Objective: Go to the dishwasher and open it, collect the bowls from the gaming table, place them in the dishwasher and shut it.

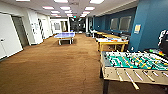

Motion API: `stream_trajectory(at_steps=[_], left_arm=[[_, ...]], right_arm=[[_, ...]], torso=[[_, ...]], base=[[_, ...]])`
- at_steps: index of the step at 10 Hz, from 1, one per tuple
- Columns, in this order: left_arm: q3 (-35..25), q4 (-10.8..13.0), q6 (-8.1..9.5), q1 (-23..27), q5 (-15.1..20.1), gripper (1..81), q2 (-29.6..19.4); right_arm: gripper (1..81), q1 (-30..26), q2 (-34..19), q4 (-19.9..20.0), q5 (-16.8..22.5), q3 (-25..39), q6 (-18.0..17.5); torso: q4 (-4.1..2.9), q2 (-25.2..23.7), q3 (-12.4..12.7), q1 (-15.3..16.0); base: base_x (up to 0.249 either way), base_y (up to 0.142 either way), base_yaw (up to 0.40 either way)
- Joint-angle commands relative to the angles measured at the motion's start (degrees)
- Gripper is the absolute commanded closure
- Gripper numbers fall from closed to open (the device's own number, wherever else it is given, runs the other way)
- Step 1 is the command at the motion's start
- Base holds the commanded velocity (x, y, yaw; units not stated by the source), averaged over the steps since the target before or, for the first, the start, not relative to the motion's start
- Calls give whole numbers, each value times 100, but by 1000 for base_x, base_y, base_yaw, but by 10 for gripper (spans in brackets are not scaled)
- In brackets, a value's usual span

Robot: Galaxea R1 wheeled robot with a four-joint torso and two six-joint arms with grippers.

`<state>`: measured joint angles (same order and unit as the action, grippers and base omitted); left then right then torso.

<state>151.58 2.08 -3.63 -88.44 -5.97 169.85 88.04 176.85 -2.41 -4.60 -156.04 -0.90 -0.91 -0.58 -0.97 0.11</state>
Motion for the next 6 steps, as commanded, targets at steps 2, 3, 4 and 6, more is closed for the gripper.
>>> stream_trajectory(at_steps=[2, 3, 4, 6], left_arm=[[-5, -33, 3, 278, 290, 10, -12], [-5, -33, 3, 270, 290, 10, -12], [-14, -33, 3, 270, 290, 10, -12], [-6, -33, 3, 270, 290, 10, -21]], right_arm=[[10, -274, 72, 30, 275, 48, 20], [10, -282, 72, 30, 275, 48, 20], [10, -274, 72, 30, 275, 48, 20], [10, -273, 72, 30, 275, 48, 20]], torso=[[0, 0, 0, -2], [0, 0, 0, -4], [0, 0, 0, -4], [0, 2, 0, -2]], base=[[140, 30, 0], [140, 68, 0], [140, 68, 0], [138, 68, 0]])
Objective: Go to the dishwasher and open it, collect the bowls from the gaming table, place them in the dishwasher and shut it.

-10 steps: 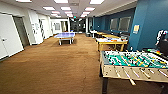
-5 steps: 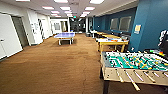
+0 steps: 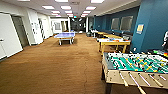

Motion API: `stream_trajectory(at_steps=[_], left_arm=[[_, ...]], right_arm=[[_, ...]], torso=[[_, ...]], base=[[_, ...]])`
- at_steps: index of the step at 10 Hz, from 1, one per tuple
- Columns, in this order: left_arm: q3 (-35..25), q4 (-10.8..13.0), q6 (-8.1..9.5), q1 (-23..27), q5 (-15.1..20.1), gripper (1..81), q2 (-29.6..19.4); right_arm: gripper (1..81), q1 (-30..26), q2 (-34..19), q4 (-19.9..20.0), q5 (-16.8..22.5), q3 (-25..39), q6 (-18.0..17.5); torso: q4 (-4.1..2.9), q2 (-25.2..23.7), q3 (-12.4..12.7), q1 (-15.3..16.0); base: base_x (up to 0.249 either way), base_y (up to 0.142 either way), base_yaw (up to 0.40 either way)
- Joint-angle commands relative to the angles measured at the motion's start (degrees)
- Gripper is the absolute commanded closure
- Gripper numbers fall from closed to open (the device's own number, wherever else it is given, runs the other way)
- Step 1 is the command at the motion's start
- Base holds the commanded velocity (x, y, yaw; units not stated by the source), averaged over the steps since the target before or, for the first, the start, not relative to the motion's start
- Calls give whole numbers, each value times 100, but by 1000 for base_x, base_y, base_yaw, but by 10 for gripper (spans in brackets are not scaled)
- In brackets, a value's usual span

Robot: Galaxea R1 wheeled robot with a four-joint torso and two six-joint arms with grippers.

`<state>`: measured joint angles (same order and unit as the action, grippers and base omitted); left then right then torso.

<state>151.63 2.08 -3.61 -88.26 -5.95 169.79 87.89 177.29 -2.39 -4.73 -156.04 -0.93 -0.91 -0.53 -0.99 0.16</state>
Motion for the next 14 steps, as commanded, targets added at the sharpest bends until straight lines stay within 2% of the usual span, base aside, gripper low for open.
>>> stream_trajectory(at_steps=[1, 14], left_arm=[[-10, -33, 0, 252, 287, 10, -6], [-10, -33, 0, 243, 287, 10, -6]], right_arm=[[10, -259, 28, 28, 288, 48, 22], [10, -224, 28, 28, 288, 48, 22]], torso=[[0, 0, 0, -2], [0, -6, 5, -16]], base=[[134, 0, 0], [135, 0, 0]])
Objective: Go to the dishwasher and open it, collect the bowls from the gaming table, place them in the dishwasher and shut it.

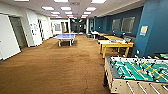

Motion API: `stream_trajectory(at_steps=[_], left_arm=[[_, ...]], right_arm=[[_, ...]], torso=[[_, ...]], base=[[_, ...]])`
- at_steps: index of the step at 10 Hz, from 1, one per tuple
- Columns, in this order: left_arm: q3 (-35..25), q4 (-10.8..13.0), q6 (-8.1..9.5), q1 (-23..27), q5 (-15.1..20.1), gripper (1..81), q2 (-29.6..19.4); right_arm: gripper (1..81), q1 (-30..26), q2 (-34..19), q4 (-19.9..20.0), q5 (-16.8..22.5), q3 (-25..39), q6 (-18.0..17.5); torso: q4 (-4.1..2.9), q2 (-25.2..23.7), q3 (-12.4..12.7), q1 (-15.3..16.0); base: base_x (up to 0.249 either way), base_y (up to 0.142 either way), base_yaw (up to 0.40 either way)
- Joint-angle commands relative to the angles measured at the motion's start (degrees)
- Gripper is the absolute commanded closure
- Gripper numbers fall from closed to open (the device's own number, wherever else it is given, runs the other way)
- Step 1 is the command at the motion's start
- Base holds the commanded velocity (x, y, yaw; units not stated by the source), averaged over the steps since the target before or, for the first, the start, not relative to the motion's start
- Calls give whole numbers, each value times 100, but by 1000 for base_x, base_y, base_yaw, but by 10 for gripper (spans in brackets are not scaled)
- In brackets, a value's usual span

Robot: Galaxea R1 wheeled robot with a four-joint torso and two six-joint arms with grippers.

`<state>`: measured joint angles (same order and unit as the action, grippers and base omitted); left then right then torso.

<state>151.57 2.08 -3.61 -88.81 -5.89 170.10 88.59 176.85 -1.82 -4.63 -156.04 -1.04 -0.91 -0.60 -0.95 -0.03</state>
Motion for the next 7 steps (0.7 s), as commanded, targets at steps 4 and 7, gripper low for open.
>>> stream_trajectory(at_steps=[4, 7], left_arm=[[-13, -33, 0, 298, 281, 10, -37], [-13, -33, 0, 280, 281, 10, -28]], right_arm=[[10, -293, 72, -38, 279, 48, 33], [10, -293, 72, -38, 279, 48, 33]], torso=[[0, 0, 0, 3], [0, 0, 0, 3]], base=[[144, 0, 0], [143, 0, 0]])
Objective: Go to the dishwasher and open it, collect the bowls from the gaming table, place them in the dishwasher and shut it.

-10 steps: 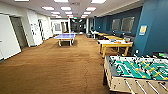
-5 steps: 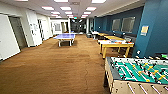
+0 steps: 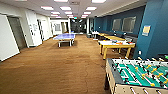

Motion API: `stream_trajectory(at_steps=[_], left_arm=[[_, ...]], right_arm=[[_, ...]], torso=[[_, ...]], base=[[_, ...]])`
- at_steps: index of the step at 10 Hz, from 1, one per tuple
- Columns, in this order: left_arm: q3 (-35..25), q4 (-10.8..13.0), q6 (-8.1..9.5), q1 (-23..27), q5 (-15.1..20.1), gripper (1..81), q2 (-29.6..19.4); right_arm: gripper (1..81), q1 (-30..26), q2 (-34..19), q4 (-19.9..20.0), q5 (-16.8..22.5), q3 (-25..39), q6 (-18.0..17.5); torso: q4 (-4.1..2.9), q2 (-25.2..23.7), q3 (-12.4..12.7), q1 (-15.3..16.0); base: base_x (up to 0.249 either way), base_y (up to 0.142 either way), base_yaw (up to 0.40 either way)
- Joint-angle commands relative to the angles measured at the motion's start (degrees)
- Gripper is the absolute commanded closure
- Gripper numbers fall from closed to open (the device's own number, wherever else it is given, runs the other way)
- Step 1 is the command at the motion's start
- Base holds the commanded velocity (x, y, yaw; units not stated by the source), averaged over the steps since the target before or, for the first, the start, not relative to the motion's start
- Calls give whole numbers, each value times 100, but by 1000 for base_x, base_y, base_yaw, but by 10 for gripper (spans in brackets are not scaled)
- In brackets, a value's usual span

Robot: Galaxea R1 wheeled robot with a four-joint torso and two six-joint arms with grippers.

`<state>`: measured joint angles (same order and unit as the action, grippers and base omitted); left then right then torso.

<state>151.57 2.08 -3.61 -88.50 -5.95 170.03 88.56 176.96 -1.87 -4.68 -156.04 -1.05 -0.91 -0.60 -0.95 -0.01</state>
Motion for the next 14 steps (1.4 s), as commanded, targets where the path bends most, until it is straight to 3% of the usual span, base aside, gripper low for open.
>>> stream_trajectory(at_steps=[1, 6, 14], left_arm=[[-13, -33, 0, 250, 287, 10, -22], [-13, -33, 0, 250, 287, 10, -22], [-13, -33, 0, 232, 287, 10, -22]], right_arm=[[10, -291, 61, -25, 284, 48, 35], [10, -282, 61, -24, 284, 48, 35], [10, -255, 61, -24, 284, 48, 35]], torso=[[0, 0, 0, 1], [0, 0, 0, 1], [0, 0, 0, 1]], base=[[141, 0, 0], [134, 0, 0], [132, 73, 0]])
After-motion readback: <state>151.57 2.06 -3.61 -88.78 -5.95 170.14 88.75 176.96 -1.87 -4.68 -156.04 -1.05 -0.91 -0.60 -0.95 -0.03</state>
